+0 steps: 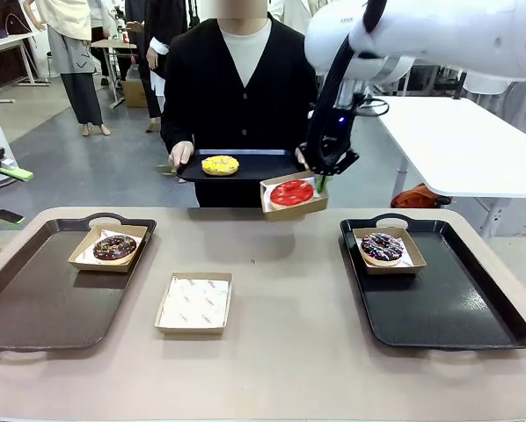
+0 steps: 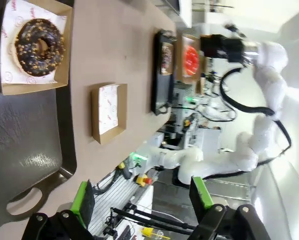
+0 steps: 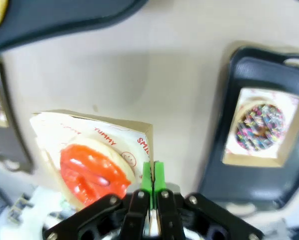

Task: Individually package the donuts and arrange them on the tray.
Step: Place the picked Paper togo box on the Handle tray while simultaneously picking up another Paper togo box from the table with the other hand.

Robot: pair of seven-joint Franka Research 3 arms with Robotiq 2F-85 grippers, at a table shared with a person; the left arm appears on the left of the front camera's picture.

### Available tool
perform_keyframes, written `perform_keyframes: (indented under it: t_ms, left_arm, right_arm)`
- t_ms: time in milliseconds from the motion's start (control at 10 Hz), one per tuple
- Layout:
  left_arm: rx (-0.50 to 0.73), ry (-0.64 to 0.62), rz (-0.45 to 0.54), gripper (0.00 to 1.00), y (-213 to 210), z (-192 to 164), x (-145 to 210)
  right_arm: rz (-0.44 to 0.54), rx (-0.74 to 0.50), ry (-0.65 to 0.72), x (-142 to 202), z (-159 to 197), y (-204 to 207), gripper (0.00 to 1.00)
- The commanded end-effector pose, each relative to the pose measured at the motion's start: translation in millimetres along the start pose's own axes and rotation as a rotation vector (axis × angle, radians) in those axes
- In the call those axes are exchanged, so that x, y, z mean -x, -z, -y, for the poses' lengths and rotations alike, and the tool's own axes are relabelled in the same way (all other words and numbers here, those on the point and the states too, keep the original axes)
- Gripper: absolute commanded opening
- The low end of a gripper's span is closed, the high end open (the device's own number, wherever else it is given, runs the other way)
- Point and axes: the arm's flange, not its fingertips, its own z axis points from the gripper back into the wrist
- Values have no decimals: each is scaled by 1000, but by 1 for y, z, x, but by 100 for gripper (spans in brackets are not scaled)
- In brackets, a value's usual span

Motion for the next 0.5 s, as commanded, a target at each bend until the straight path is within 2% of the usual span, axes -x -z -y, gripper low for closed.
perform_keyframes:
  t_ms: [0,400]
  left_arm:
    - [-197,-23,-48,100,13,42,-4]
    - [-493,-29,-128,100,79,141,-14]
  right_arm:
    - [21,34,-12,47,47,-16,2]
    - [95,-23,-16,97,145,-20,2]
